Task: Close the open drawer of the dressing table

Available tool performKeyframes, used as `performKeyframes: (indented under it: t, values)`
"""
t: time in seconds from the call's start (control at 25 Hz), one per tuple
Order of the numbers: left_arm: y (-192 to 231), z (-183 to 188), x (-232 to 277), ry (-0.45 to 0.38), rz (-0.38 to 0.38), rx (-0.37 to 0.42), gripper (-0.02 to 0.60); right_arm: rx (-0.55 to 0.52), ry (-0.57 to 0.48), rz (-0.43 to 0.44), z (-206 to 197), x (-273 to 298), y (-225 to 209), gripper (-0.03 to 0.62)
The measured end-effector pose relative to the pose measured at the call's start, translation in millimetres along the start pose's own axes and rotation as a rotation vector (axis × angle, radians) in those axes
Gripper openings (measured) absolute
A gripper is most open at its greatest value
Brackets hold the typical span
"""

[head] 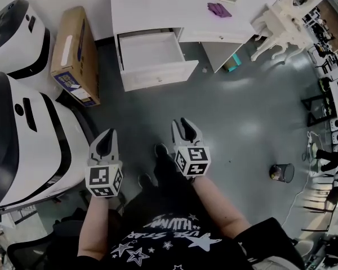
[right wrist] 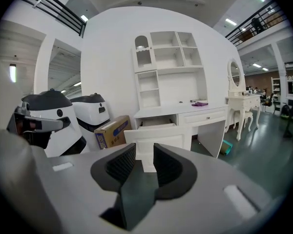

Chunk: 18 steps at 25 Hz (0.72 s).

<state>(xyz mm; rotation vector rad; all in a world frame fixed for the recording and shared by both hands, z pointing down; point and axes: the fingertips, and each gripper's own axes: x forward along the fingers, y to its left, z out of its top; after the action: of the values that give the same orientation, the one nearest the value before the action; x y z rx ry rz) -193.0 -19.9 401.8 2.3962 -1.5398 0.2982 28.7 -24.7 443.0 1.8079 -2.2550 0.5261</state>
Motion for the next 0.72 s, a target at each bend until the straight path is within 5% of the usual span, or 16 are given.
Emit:
performKeyframes:
  t: [0.28, 0.72]
  values:
    - [25, 5, 49, -0.006, 0.089, -0.013, 0.009, -0.029, 0.009, 0.028, 10, 72, -24, 0.103]
    - [45, -27, 140, 0.038, 0.182, -0.064, 0.009, -0.022, 0.089, 0.042, -30, 179, -59, 0.15]
